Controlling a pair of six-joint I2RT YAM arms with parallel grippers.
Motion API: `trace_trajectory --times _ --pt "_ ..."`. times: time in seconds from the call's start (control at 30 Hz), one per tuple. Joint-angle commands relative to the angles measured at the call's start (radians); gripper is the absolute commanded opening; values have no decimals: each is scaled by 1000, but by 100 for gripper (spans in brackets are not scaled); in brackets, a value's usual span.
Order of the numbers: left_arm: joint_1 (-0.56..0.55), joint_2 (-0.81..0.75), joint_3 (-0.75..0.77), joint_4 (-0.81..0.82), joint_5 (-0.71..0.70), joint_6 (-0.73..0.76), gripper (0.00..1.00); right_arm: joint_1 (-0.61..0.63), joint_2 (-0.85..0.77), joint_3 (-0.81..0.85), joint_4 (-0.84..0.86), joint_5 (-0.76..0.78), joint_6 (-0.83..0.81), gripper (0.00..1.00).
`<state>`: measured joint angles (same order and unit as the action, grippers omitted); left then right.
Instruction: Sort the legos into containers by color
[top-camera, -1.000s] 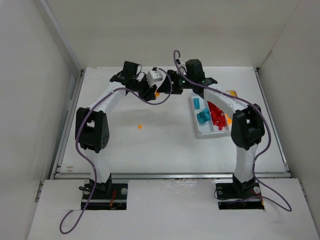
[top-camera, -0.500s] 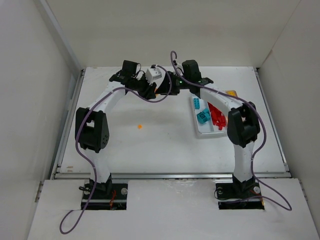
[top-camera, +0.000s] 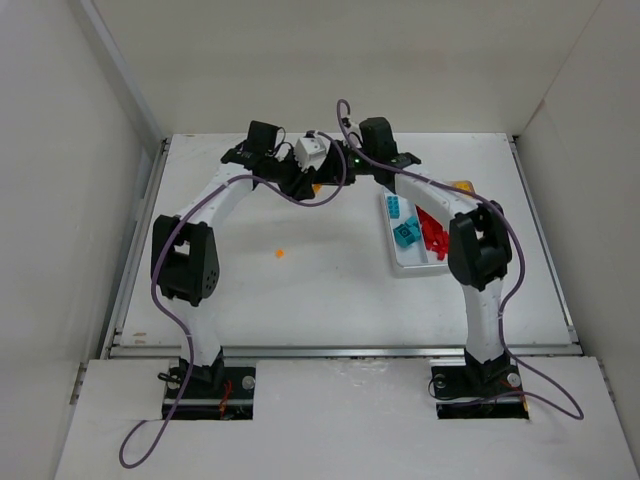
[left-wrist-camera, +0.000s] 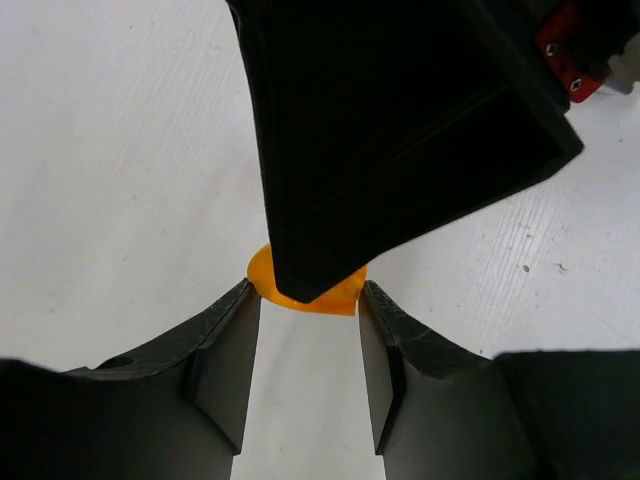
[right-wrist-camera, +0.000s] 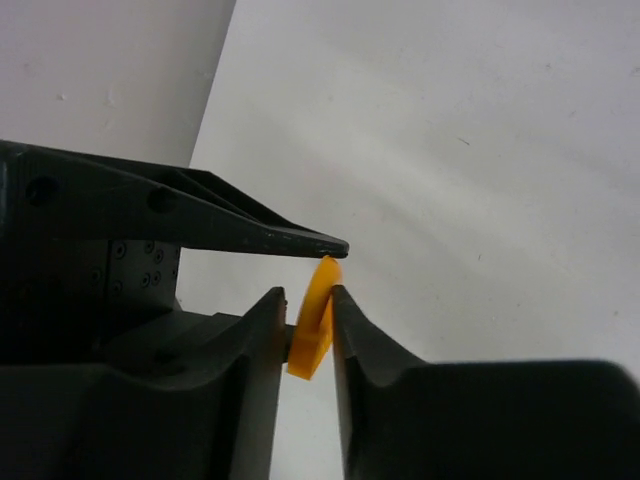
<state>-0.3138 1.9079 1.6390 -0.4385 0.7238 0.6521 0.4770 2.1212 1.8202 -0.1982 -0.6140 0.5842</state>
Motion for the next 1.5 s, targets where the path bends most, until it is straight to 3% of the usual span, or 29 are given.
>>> trace_trajectory --times 0.0,0.03,0.07,0.27,0.3,0.33,0.4,0.43,0.57,0.8,1.0,1.13,1.33,1.47 --pt "-8 -63 44 -3 42 -3 0 17 13 57 57 -6 8 28" --pt "-8 -63 44 -3 42 -12 0 17 22 57 57 -18 8 20" --pt "-8 -63 44 -3 42 -12 0 17 22 57 57 -30 8 0" --pt "-8 -72 44 6 22 -12 0 17 0 24 57 -30 8 0" --pt "-8 -72 44 6 22 -12 4 6 -12 13 57 -20 -1 0" --pt "-8 -72 44 6 8 -37 14 6 -29 2 57 -20 -1 0" --pt "-8 -72 44 6 -3 -37 90 -20 -62 -36 57 19 -11 0" --pt "-8 -72 35 6 -3 -37 100 -31 -75 -53 57 31 -11 0" --pt "-8 -81 25 -14 -14 -28 100 -98 -153 -142 57 88 -39 0" --pt "39 -115 15 -23 -121 -83 100 -328 -395 -409 19 264 -151 0" --pt "93 -173 -79 -13 -336 -209 100 -463 -518 -456 -246 719 -340 0" --pt "133 -239 -201 50 -435 -293 100 -472 -508 -467 -297 928 -423 0" --pt "142 -323 -382 142 -549 -327 100 -472 -385 -418 -346 994 -443 1" --pt "142 -362 -456 170 -578 -327 100 -472 -313 -386 -356 991 -443 19"
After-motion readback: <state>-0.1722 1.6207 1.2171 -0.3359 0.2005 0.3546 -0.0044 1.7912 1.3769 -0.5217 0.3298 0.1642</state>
